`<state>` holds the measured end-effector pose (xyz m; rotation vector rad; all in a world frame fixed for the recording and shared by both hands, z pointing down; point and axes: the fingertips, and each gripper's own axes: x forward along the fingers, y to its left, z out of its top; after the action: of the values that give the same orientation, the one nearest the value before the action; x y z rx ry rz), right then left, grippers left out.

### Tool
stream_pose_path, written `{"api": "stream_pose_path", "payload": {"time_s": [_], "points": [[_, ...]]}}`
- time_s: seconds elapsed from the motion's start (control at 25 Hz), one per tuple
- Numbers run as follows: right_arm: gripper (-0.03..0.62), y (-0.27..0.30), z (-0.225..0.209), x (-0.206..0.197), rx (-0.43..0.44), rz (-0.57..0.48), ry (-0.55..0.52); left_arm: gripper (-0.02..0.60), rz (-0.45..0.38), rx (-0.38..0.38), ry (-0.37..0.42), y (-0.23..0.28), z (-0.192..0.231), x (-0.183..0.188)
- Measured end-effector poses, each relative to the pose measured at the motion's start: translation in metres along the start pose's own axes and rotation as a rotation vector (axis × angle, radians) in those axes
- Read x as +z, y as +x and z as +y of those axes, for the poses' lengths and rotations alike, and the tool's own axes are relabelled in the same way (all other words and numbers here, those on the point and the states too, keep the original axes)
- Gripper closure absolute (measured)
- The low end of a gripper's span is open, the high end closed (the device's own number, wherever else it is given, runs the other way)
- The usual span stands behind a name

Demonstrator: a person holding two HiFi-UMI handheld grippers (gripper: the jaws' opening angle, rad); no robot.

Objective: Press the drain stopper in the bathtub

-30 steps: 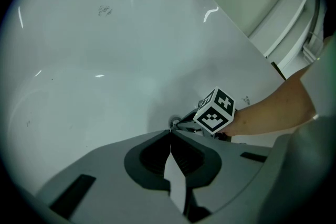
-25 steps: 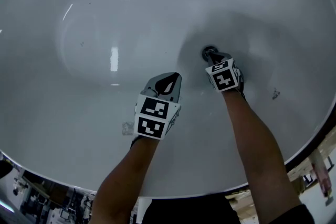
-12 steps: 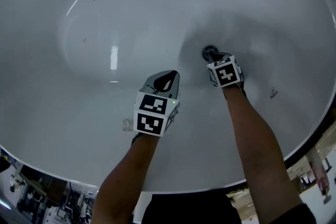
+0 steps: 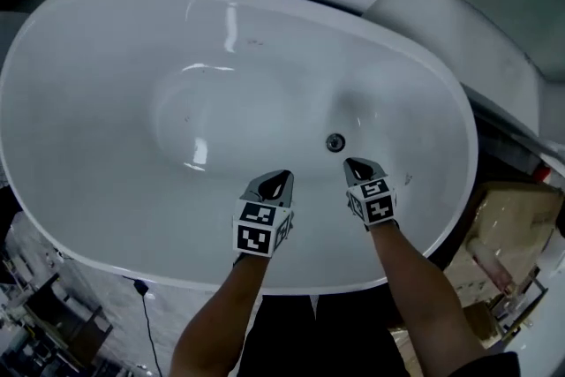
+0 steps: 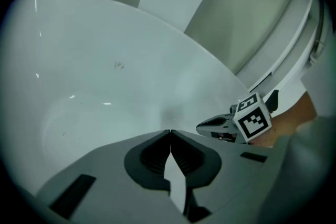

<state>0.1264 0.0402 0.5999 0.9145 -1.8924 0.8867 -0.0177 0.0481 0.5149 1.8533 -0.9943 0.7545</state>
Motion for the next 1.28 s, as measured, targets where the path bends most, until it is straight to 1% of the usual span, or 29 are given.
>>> {"api": "stream_pose_path", "payload": {"time_s": [0.12,0.28,0.4,0.48,0.56,0.68,0.92,1.04,1.16,1.28], "points": [[0.58,-0.085,0.025,0.049,0.005,-0.083,0.017,0.563,-0.042,-0.002,-0.001,-0.065,-0.031,0.04],[0.58,-0.189,0.061,0.113,0.009,-0.191,0.016,0.563,-0.123,0.004,0.018,-0.154,-0.07,0.096],[0.581,-0.259,0.094,0.147,0.029,-0.267,-0.012,0.563,-0.178,0.019,0.029,-0.215,-0.094,0.122],[0.582,-0.299,0.111,0.164,0.05,-0.318,-0.04,0.563,-0.214,0.029,0.05,-0.248,-0.109,0.135],[0.582,-0.335,0.126,0.173,0.075,-0.357,-0.064,0.563,-0.235,0.036,0.072,-0.275,-0.126,0.14],[0.582,-0.382,0.149,0.176,0.109,-0.396,-0.093,0.563,-0.248,0.048,0.1,-0.31,-0.144,0.139],[0.582,-0.449,0.188,0.188,0.177,-0.476,-0.139,0.563,-0.307,0.078,0.089,-0.369,-0.165,0.139],[0.582,-0.483,0.204,0.197,0.213,-0.535,-0.16,0.563,-0.353,0.086,0.124,-0.396,-0.185,0.148],[0.582,-0.518,0.213,0.209,0.242,-0.608,-0.166,0.563,-0.422,0.082,0.171,-0.424,-0.21,0.165],[0.582,-0.55,0.224,0.22,0.259,-0.681,-0.161,0.563,-0.486,0.08,0.2,-0.457,-0.226,0.18]]}}
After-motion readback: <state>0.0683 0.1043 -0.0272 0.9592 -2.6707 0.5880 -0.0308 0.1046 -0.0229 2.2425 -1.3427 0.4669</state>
